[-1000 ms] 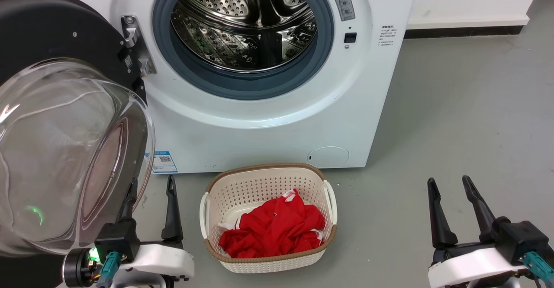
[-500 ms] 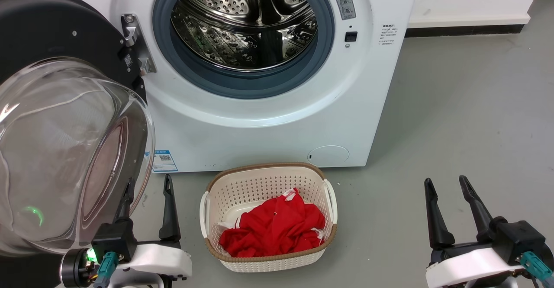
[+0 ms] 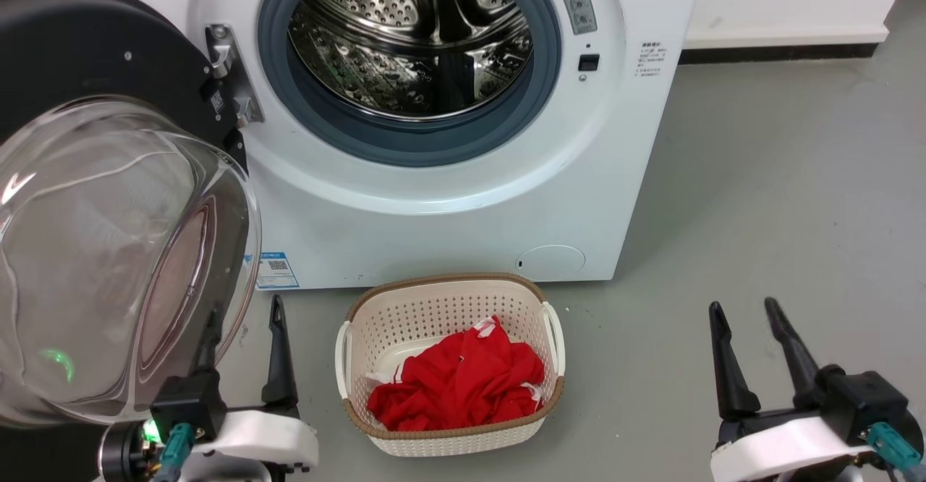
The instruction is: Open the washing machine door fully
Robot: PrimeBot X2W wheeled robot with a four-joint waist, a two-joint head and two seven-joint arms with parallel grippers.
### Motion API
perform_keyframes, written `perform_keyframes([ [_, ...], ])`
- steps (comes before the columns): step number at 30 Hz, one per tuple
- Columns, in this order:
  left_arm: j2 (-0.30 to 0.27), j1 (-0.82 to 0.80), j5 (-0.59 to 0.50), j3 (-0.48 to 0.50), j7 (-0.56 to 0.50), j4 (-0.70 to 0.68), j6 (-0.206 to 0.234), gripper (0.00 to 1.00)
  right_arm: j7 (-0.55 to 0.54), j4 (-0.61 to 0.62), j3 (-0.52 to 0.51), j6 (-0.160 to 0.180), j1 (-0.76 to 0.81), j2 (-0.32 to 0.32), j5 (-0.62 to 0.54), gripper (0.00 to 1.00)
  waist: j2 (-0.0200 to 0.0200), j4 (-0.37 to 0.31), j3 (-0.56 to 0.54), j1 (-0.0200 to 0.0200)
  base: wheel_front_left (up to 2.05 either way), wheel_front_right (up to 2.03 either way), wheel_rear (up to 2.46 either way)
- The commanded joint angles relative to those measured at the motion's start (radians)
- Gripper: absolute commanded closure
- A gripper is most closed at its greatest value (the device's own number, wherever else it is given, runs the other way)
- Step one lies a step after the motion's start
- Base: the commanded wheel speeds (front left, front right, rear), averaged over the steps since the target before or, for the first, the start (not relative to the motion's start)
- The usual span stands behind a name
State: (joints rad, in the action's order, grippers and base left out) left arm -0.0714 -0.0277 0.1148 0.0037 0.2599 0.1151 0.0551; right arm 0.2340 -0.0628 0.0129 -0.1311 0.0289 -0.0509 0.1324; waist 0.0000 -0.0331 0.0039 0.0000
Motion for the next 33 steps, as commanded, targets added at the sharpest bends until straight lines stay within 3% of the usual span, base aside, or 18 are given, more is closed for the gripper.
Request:
perform_keyframes([
  [1, 0.0, 0.001, 0.001, 0.0, -0.001, 0.002, 0.0, 1.0, 0.0, -0.002, 0.0, 0.0, 0.001, 0.0, 0.0, 1.0, 0.0, 0.0, 0.0, 0.0, 0.0, 0.0, 0.0],
  [3, 0.003, 0.008, 0.003, -0.001, -0.003, 0.022, 0.0, 1.0, -0.003, -0.019, 0.001, 0.0, 0.01, 0.0, 0.001, 1.0, 0.0, 0.0, 0.0, 0.0, 0.0, 0.0, 0.0],
  [33, 0.009, -0.03, 0.548, 0.041, -0.139, 0.061, -0.068, 1.0, -0.103, -0.074, -0.014, 0.0, -0.047, -0.024, 0.568, 1.0, 0.0, 0.008, 0.0, 0.0, 0.0, 0.0, 0.0],
])
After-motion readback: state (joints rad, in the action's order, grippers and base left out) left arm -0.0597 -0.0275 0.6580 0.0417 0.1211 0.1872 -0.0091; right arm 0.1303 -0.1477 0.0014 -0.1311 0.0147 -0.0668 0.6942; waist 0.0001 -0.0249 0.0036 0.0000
